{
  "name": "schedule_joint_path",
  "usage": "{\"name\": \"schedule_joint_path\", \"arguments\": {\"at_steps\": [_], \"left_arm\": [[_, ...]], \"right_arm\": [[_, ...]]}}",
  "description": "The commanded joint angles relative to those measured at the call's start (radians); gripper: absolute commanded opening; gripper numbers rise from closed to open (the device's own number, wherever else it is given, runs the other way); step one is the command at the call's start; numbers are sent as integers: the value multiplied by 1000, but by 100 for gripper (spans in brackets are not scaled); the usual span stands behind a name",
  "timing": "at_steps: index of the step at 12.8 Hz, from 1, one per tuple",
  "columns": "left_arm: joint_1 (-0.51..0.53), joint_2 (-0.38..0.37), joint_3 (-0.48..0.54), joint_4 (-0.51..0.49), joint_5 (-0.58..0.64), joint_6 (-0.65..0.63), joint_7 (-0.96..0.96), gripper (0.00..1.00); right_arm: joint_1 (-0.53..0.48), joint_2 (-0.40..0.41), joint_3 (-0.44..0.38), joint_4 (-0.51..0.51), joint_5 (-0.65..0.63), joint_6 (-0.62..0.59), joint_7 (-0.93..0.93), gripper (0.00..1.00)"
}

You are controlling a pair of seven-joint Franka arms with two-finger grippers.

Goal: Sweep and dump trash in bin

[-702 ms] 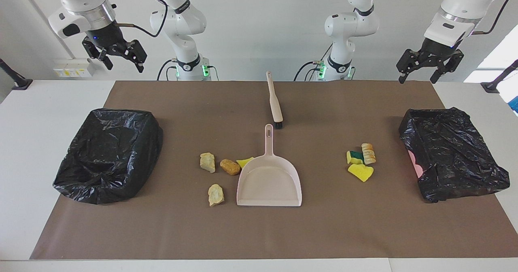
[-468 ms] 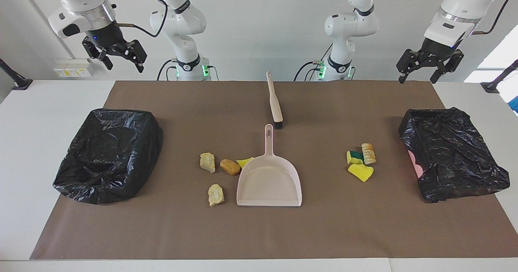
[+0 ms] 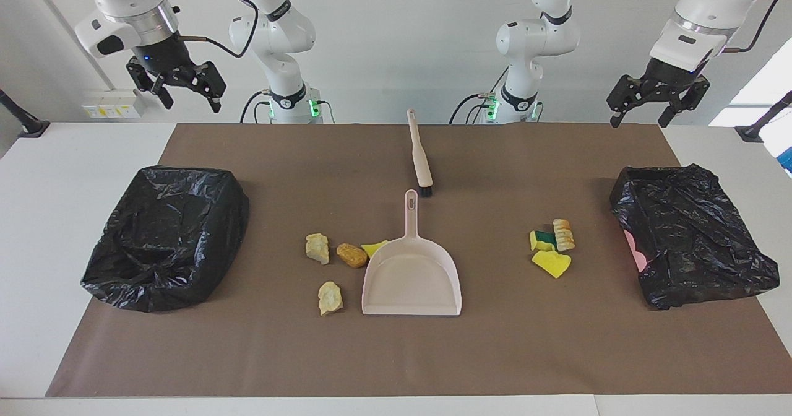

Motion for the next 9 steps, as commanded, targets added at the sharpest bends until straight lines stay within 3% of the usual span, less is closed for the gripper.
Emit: {"name": "schedule_joint_path", "arguments": {"at_steps": [1, 5, 9], "left_arm": [[-15, -32, 4, -33, -16, -18, -9, 100], [-18, -60, 3, -79, -41, -13, -12, 100], [-139, -135, 3, -229, -43, -6, -93, 100]], "right_arm": [[-5, -13, 2, -27, 23, 22, -12, 100], [-5, -14, 2, -29, 23, 22, -12, 100], [-5, -16, 3, -30, 23, 22, -12, 100]]}}
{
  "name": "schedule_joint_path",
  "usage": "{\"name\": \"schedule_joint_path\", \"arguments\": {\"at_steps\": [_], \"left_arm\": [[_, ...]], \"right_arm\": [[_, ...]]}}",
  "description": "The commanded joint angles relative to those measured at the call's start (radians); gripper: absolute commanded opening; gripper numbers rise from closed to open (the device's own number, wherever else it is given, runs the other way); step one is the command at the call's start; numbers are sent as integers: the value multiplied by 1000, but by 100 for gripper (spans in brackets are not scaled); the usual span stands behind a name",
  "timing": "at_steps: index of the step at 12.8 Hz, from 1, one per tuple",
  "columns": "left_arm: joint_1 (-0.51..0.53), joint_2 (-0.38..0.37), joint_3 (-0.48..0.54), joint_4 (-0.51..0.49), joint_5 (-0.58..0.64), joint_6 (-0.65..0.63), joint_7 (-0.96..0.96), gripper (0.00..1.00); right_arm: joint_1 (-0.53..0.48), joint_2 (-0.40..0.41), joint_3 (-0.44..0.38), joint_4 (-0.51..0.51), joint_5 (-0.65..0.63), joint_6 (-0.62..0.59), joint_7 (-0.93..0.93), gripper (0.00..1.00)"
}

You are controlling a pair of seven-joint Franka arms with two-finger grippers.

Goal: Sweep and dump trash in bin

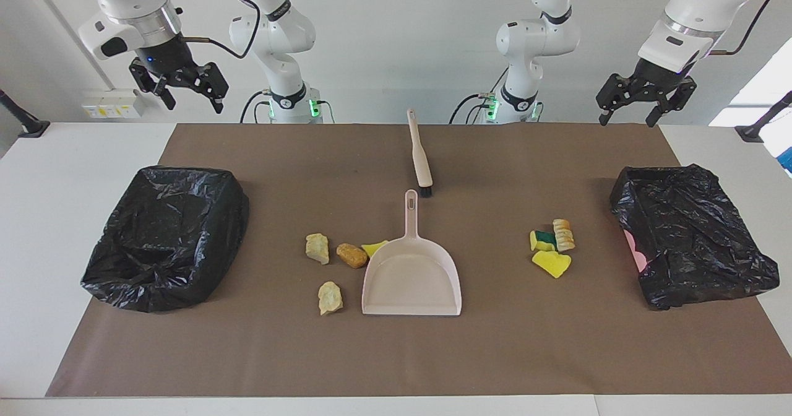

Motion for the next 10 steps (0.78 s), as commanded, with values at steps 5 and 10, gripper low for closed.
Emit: {"name": "schedule_joint_path", "arguments": {"at_steps": [5, 10], "left_arm": [[-292, -155, 11, -325, -39, 110, -239, 100], [-493, -203, 11, -491, -78, 282, -466, 100]], "right_arm": [[-5, -9, 9, -19, 22, 13, -20, 100], [-4, 45, 50, 16, 12, 13, -25, 100]]}}
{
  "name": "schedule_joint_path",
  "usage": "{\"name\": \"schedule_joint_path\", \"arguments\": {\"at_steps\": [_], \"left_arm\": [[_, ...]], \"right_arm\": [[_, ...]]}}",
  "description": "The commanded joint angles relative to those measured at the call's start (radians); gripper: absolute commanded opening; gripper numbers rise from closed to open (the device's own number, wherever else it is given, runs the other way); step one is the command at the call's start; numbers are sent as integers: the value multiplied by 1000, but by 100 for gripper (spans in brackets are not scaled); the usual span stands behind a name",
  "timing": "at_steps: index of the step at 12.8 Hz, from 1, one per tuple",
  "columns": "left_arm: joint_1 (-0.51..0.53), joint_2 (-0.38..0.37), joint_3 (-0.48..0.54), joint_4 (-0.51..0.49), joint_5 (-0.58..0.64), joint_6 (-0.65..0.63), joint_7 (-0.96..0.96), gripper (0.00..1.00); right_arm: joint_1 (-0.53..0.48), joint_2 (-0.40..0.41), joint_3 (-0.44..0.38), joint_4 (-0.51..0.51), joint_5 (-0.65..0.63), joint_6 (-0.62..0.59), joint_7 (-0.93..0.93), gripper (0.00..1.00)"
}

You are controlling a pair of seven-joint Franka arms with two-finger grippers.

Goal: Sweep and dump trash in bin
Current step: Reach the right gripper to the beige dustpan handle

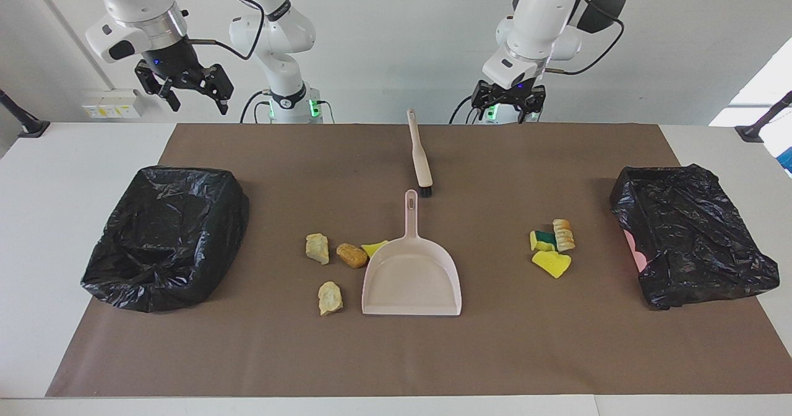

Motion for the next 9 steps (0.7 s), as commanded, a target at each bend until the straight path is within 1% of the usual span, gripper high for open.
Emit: {"name": "schedule_joint_path", "arguments": {"at_steps": [1, 2, 3, 4, 5, 7, 8, 9], "left_arm": [[-112, -51, 21, -118, -12, 113, -119, 100], [-165, -37, 19, -153, -12, 156, -176, 100], [-226, -25, 21, -197, -12, 219, -228, 100], [-263, -8, 21, -240, -12, 292, -291, 100], [-326, 48, 21, -264, -12, 351, -344, 100], [-400, 154, 19, -268, -12, 449, -458, 100], [-461, 187, 19, -276, -12, 496, -502, 100], [-483, 188, 19, -291, -12, 526, -526, 100]], "right_arm": [[-4, 39, 27, 22, 11, 20, -23, 100], [-4, 54, 41, 22, 14, 26, -22, 100], [-3, 68, 53, 22, 17, 51, -22, 100], [-3, 75, 61, 22, 20, 90, -16, 100], [-1, 91, 78, 21, 22, 118, -13, 100], [25, 135, 93, 21, 25, 149, -8, 100], [46, 151, 93, 21, 25, 182, -3, 100], [69, 167, 93, 21, 25, 219, 7, 100]]}}
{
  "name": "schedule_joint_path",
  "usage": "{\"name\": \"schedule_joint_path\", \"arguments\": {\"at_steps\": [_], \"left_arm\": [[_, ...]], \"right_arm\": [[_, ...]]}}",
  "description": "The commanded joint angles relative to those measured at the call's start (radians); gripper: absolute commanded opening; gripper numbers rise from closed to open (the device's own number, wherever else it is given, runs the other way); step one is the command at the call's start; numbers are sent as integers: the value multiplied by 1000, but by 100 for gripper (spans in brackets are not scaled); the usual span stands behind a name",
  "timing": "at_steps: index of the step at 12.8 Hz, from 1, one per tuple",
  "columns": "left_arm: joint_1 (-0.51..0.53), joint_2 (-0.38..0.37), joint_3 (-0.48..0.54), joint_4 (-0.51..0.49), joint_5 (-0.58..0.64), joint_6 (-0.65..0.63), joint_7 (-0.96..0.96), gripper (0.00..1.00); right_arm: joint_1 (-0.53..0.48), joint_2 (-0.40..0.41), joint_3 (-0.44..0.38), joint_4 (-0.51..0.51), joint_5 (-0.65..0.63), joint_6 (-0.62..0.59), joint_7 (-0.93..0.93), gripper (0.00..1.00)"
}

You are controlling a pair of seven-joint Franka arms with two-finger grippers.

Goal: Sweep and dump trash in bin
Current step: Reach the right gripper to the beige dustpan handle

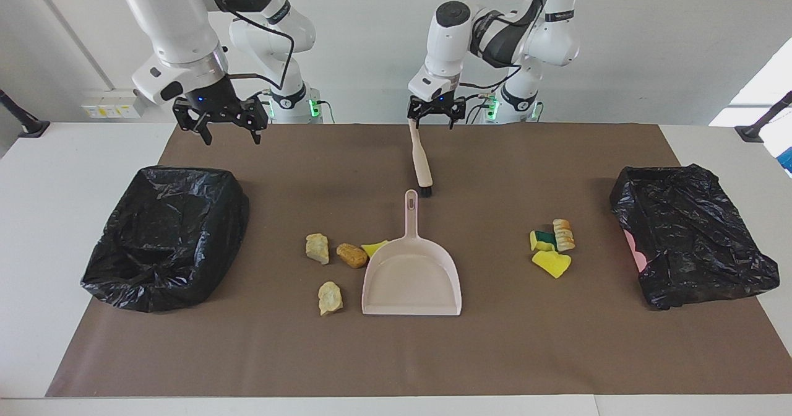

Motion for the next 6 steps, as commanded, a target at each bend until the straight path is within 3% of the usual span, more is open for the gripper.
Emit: {"name": "schedule_joint_path", "arguments": {"at_steps": [1, 6], "left_arm": [[-87, 30, 19, -20, -8, 66, -65, 100], [-161, 85, 22, -55, -32, 115, -86, 100]], "right_arm": [[46, 60, 0, 15, 22, 71, 22, 100], [169, 172, 0, 14, 70, 224, 221, 100]]}}
